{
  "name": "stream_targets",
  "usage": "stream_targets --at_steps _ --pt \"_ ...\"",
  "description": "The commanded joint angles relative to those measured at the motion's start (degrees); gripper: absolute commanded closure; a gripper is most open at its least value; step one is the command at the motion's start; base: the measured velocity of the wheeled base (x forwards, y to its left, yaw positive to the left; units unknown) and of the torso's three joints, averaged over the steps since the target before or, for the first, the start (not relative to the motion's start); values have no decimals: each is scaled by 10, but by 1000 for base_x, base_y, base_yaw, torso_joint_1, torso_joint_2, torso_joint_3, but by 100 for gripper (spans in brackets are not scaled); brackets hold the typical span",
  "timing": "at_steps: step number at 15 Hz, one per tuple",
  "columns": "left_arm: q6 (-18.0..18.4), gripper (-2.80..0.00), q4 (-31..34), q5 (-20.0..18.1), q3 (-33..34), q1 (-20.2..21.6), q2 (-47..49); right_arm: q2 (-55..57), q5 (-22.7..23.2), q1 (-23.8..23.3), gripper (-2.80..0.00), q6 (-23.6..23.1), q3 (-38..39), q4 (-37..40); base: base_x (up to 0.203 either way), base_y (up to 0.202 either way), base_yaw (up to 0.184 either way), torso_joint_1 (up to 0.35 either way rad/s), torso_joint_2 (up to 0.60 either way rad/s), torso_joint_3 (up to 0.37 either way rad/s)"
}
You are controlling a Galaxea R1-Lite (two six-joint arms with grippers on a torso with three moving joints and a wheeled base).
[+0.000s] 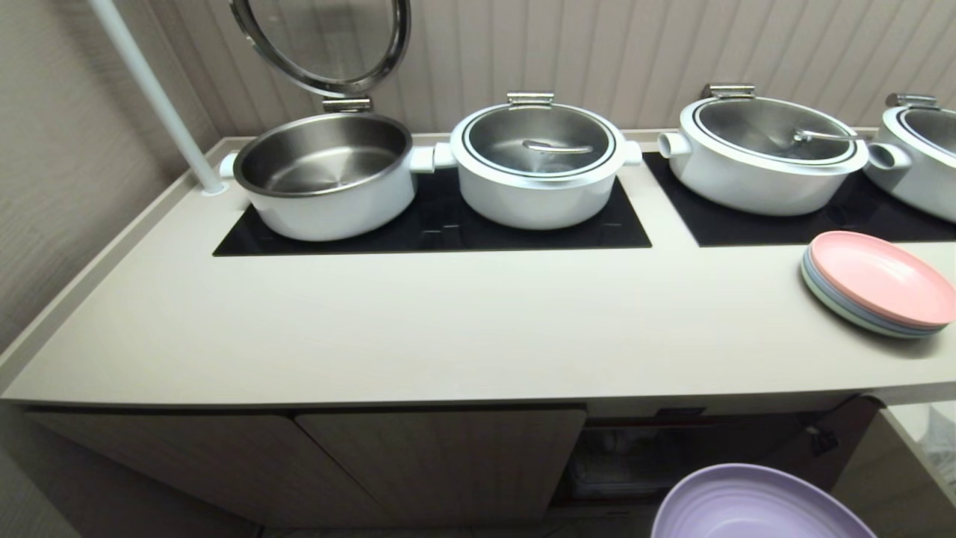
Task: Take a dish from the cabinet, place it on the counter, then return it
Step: Put it back into the cabinet
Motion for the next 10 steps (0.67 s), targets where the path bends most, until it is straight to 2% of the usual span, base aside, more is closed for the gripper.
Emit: stream_targets --at_steps 1,10 --pt "0 0 0 0 0 0 0 1 0 0 0 2 -4 2 0 0 0 0 0 0" --pt "0 0 0 0 0 0 0 -3 2 1 0 4 -3 2 0 0 0 0 0 0"
